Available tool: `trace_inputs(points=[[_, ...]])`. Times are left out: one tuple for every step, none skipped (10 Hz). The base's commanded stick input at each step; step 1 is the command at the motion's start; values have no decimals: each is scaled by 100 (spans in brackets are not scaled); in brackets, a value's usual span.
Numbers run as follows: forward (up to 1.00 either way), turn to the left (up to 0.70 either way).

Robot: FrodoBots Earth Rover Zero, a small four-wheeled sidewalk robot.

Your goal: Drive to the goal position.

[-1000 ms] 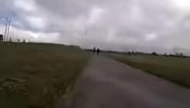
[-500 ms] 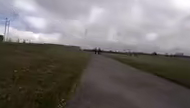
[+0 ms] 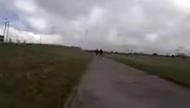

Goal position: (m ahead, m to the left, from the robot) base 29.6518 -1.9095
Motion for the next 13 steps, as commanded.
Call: trace_inputs(points=[[100, 0], [100, 0], [100, 0], [100, 0], [100, 0], [100, 0], [100, 0], [100, 0], [100, 0], [100, 0], [100, 0], [100, 0], [100, 0]])
